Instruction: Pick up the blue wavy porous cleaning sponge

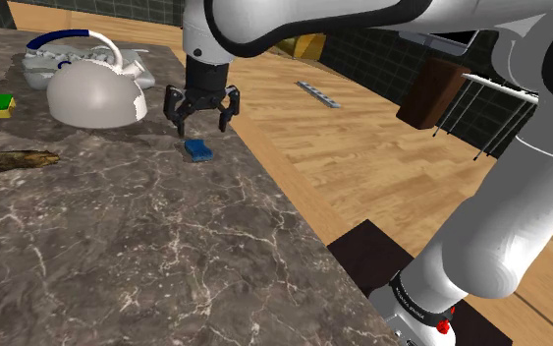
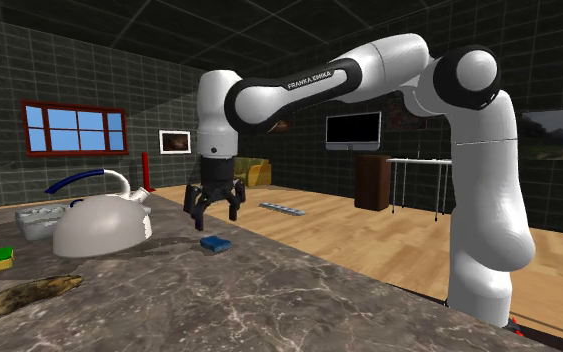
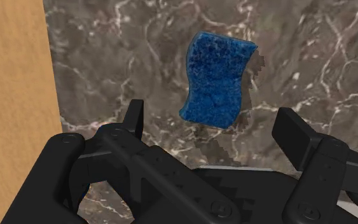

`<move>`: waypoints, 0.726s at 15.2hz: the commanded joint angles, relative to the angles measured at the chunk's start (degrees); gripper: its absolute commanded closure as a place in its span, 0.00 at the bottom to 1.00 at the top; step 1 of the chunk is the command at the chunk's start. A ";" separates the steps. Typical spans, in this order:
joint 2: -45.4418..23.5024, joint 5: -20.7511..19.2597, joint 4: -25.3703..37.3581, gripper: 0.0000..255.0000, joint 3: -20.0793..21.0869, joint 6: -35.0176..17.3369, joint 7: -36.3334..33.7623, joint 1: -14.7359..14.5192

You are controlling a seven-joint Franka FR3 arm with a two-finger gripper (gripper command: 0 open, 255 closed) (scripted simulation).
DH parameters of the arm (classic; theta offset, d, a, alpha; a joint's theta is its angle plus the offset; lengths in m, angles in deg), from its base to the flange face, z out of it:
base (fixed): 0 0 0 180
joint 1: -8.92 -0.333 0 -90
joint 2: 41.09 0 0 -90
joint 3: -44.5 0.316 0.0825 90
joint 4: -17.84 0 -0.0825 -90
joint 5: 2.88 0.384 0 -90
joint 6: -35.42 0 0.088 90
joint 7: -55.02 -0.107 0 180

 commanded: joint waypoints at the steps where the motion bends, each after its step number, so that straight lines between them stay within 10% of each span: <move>1: -2.19 -1.23 1.36 0.00 0.24 -0.57 -1.18 -0.62; 9: -3.39 -2.06 -2.31 0.00 0.06 -5.29 -1.91 -0.72; 10: -3.39 -2.06 -2.31 1.00 0.06 -5.28 -1.92 -0.72; 11: -3.33 -2.03 -2.40 1.00 0.06 -5.31 -1.90 -0.70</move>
